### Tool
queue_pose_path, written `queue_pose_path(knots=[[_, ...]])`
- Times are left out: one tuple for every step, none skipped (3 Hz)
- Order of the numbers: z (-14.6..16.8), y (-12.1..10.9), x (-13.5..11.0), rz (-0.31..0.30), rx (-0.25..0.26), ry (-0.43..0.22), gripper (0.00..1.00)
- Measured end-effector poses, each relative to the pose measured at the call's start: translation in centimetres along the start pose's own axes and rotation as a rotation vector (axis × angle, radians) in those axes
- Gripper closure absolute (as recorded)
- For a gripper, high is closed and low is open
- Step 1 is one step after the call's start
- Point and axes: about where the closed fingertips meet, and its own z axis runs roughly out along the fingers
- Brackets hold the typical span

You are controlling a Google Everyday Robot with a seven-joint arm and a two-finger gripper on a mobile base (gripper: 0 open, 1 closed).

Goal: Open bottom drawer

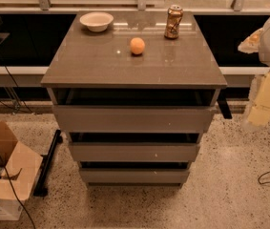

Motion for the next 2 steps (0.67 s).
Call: queue_pose_path(knots=[[0.0,0.0,0.0,0.000,0.000,0.000,0.00],[1.0,-0.2,-0.5,0.013,0.019,-0.030,0.00]])
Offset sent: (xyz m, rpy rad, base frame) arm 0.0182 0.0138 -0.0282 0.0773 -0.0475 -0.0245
